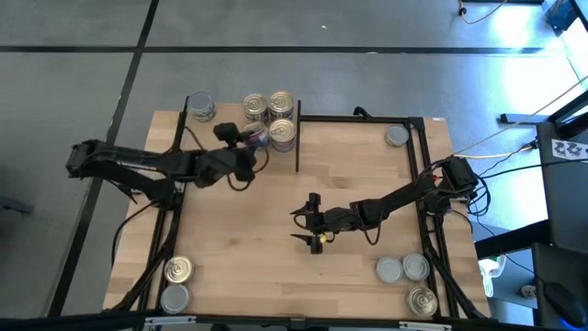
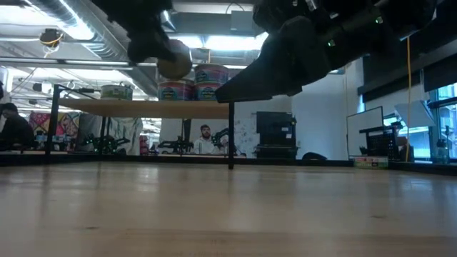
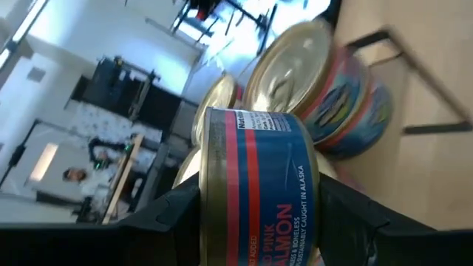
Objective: Stack canned seafood by type on shelf
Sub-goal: Stack the blue tuna can on top of the blue tuna can on the shelf
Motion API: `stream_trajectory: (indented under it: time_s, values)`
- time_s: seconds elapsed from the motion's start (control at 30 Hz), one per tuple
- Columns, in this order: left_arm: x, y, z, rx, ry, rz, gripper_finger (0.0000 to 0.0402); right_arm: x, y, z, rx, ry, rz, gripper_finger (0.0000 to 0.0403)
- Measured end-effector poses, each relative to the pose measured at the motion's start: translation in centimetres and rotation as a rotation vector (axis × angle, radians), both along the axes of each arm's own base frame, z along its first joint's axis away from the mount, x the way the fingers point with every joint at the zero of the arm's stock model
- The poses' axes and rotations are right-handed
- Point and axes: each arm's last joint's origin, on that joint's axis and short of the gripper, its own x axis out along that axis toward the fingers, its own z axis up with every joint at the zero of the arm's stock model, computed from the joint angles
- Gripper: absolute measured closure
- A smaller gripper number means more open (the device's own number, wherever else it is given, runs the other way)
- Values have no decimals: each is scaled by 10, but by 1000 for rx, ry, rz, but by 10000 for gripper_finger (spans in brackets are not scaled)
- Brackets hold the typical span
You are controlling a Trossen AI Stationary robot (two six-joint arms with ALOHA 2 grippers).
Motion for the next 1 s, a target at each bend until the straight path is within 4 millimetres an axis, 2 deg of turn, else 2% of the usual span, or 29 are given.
stream_trajectory:
  time_s: [0.27, 0.47, 0.77, 1.0]
  values:
    - [4, 20, -5, -1, 17, 65, 204, -1, 0, -2, -6, 18, 0, 91]
    - [5, 25, -6, -34, 12, 35, 204, -1, 0, -2, -5, 22, 3, 91]
    - [4, 32, -8, -42, 5, 60, 203, -2, 5, -3, 32, 43, 173, 91]
    - [3, 32, -10, -48, 29, 59, 168, -2, 5, -3, 32, 42, 172, 91]
